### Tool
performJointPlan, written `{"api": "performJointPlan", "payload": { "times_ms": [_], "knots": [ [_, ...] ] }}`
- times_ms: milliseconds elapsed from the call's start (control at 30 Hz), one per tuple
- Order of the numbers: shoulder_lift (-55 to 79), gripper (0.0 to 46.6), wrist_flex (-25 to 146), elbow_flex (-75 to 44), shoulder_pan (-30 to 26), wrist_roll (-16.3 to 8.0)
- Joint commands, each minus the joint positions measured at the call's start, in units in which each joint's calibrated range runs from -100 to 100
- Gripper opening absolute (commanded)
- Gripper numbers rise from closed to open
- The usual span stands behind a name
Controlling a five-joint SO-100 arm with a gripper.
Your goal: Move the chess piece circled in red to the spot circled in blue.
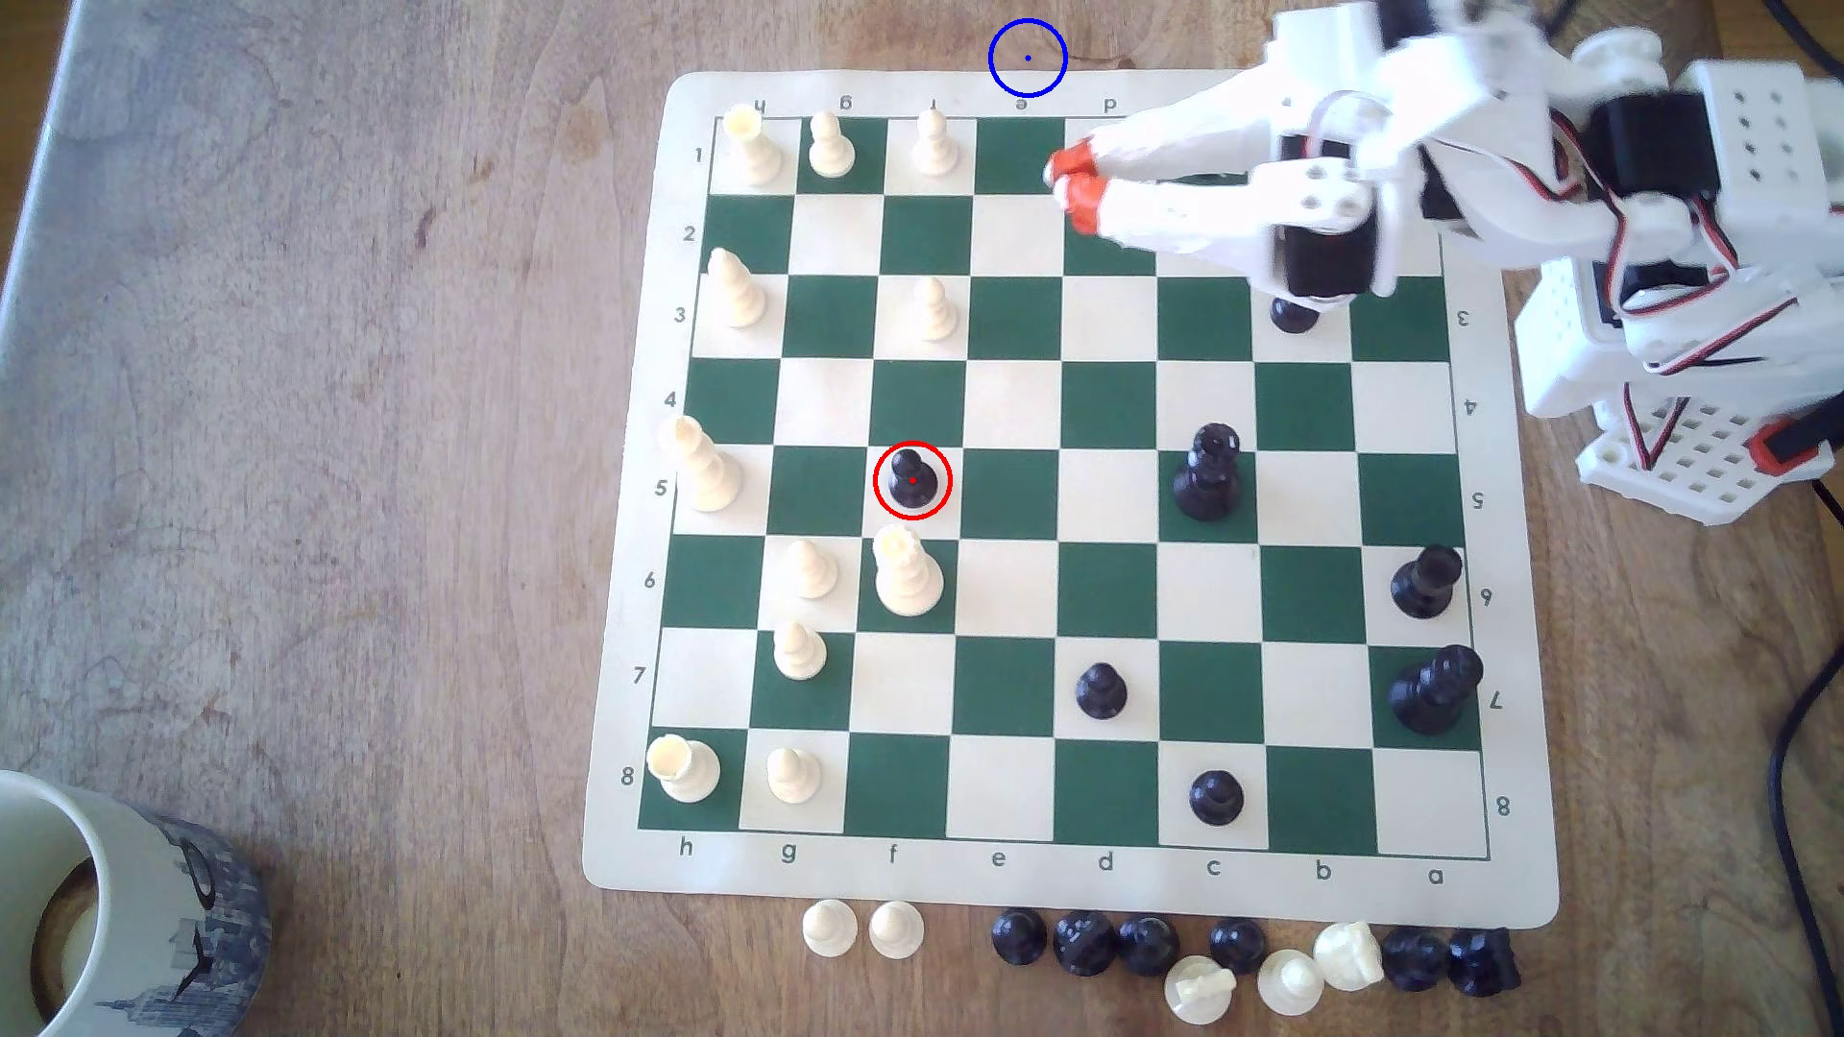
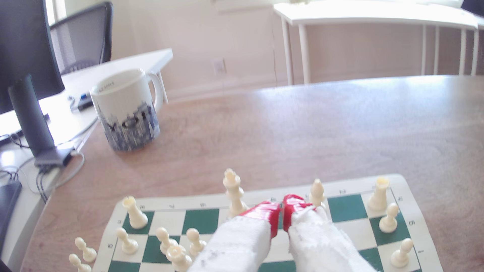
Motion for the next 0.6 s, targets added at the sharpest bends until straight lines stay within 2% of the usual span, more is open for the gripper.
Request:
{"api": "performJointPlan", "payload": {
  "times_ms": [0, 233, 367, 567],
  "knots": [
    [10.42, 2.8, 6.23, -15.20, -2.10, 1.22],
    [29.09, 7.1, 20.57, -32.25, -6.48, 0.34],
    [36.56, 7.4, 23.19, -37.78, -6.71, 0.10],
    [49.64, 7.6, 27.69, -48.47, -5.69, -2.30]
  ]
}}
